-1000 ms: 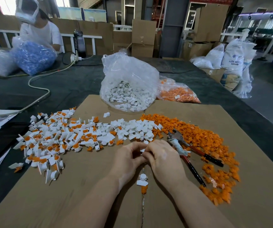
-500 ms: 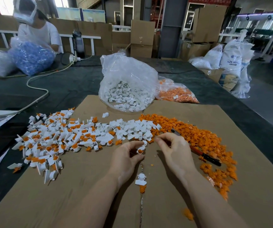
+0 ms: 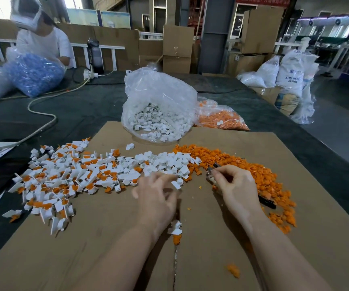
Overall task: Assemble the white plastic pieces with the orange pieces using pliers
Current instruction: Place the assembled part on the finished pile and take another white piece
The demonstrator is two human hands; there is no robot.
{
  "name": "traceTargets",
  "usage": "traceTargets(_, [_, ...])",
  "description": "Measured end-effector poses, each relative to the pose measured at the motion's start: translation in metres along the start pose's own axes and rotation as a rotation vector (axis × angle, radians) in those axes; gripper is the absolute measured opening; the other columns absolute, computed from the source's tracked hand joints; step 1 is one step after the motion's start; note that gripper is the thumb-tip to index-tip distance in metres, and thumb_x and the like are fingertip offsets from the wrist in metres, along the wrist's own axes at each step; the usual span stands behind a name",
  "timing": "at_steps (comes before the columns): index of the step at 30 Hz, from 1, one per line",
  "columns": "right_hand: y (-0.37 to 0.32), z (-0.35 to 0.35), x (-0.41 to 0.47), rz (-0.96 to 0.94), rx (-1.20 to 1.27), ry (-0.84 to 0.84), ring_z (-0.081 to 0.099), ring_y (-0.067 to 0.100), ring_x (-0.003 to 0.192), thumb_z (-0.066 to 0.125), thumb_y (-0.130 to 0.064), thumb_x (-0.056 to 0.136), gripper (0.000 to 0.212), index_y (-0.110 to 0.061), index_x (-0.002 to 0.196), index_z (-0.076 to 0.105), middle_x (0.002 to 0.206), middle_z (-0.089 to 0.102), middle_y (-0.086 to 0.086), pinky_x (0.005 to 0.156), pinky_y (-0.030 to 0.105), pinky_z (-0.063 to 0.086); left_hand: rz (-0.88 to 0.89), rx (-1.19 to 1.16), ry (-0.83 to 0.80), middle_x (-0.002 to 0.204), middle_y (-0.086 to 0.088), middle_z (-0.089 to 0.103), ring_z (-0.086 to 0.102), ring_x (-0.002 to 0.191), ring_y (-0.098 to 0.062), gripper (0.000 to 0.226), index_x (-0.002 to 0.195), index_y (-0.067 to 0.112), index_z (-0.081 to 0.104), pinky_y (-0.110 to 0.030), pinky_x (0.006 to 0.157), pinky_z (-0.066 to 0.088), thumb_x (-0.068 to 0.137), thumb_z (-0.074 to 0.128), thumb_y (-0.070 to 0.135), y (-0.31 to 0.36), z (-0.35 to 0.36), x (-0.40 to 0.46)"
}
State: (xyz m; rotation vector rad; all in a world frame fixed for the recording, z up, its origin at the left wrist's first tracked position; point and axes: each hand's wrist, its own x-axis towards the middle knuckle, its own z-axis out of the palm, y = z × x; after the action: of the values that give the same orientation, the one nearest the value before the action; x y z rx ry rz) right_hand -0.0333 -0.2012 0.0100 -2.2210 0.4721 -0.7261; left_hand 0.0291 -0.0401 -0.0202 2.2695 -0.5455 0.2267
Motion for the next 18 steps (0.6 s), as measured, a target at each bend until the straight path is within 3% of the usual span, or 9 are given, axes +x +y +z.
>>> traceTargets(4, [-0.003,0.001,0.003,-0.009,0.02,0.009,0.058,0.007,0.077,0.062,-0.018,0.089,0.011,-0.017,0.083,0.071,0.076,0.065,-0.009,0.067,0.019,0.042,0.356,-0.048,-0.468,0.091,0.014,0.059,0.039,0.096,-0.004,0.023,0.092,0.034,0.071,-0.031,0.093,0.021,0.076,0.067,0.051,0.024,-0.002,-0.007])
traceTargets(9, [-0.003,0.003,0.005,-0.013,0.026,0.02,0.058,0.005,0.072,0.063,-0.019,0.088,0.012,-0.018,0.079,0.071,0.072,0.065,-0.01,0.062,0.014,0.042,0.51,-0.101,-0.81,0.085,0.021,0.05,0.036,0.097,-0.007,0.03,0.097,0.032,0.073,-0.03,0.089,0.018,0.07,0.075,0.044,0.053,-0.004,-0.012])
traceTargets(13, [-0.002,0.004,0.004,-0.009,0.036,0.023,0.058,0.003,0.071,0.063,-0.02,0.088,0.012,-0.018,0.079,0.07,0.07,0.064,-0.013,0.062,0.017,0.043,0.576,-0.09,-0.913,0.095,0.011,0.057,0.036,0.102,-0.013,0.033,0.104,0.026,0.072,-0.033,0.096,0.013,0.072,0.076,0.034,0.06,0.0,-0.017])
traceTargets(18, [-0.004,0.007,0.003,-0.008,0.038,0.014,0.059,0.014,0.064,0.062,-0.019,0.088,0.012,-0.019,0.078,0.069,0.067,0.065,-0.007,0.06,0.025,0.044,0.59,-0.046,-0.884,0.102,0.004,0.064,0.037,0.1,-0.013,0.023,0.1,0.022,0.073,-0.036,0.094,0.013,0.078,0.071,0.03,0.056,0.01,-0.021])
